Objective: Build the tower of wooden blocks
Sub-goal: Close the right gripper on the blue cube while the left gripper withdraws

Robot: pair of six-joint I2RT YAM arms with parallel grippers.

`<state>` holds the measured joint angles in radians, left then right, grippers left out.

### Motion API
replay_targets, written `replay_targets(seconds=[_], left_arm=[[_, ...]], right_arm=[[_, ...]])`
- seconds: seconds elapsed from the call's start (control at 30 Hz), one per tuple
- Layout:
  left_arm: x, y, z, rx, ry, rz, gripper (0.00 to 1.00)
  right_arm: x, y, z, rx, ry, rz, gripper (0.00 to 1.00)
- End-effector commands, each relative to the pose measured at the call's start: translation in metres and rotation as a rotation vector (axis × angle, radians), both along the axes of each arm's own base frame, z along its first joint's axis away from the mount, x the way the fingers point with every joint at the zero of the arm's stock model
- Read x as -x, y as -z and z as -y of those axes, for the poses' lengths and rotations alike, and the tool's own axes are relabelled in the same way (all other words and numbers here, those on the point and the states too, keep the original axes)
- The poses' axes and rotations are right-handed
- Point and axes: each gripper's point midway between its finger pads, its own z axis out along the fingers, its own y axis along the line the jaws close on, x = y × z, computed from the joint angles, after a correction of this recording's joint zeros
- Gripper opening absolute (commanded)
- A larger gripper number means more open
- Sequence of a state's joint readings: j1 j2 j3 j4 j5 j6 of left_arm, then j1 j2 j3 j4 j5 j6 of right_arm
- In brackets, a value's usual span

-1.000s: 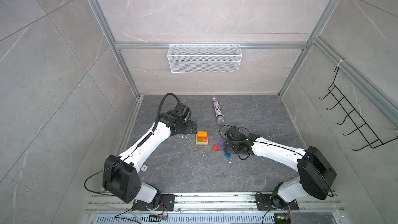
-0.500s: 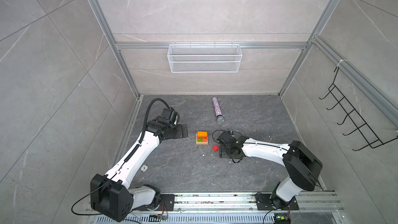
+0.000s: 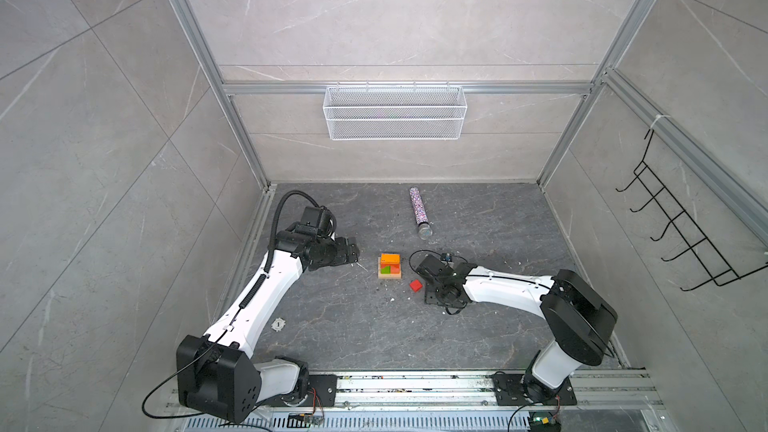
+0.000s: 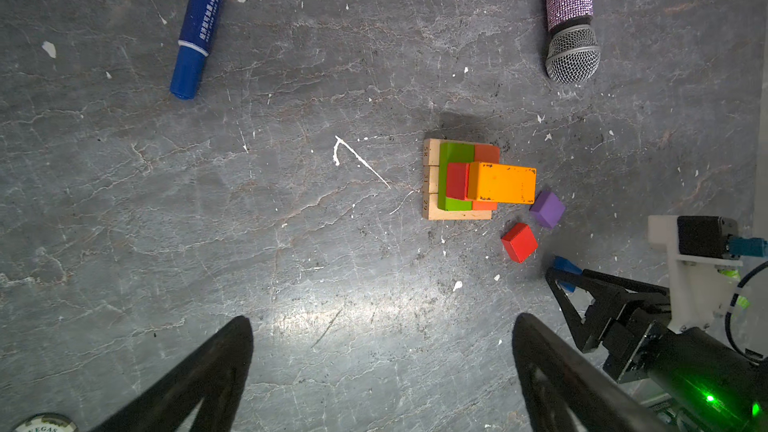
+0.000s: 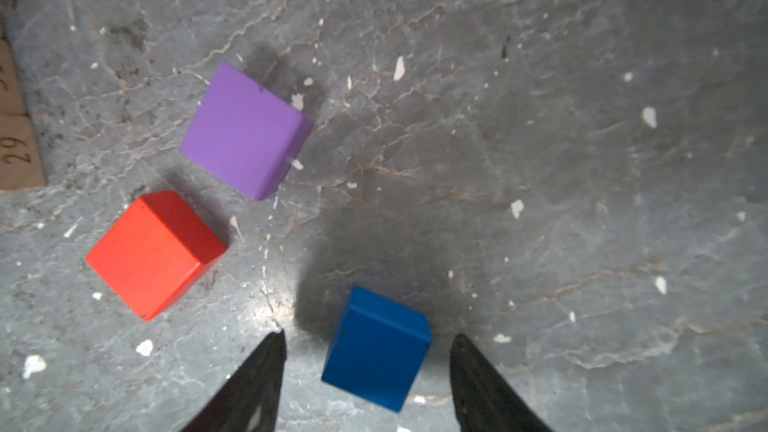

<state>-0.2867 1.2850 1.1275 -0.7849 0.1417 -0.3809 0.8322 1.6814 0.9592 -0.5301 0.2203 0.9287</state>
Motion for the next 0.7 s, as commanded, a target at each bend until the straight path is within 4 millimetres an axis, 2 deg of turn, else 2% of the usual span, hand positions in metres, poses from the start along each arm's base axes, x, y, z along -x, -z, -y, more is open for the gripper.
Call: replay_targets(seconds=[0.0, 0.5, 0.67], left_arm=[[-0.002, -0.01, 0.002, 0.02, 0.025, 0.026, 0.99], [0.003, -0.014, -0.001, 0.012, 0.024, 0.047, 0.99], [0.004, -0.014, -0.001, 0.013, 0.026, 0.048, 0.99]], right_arm=[[0.006, 0.006, 0.001, 0.001, 0.03, -0.017, 0.44], [-0.004, 0.008, -0.011, 0.029, 0.008, -0.033, 0.31], [-0.007, 0.007, -0.01, 0.044, -0.004, -0.03, 0.23]])
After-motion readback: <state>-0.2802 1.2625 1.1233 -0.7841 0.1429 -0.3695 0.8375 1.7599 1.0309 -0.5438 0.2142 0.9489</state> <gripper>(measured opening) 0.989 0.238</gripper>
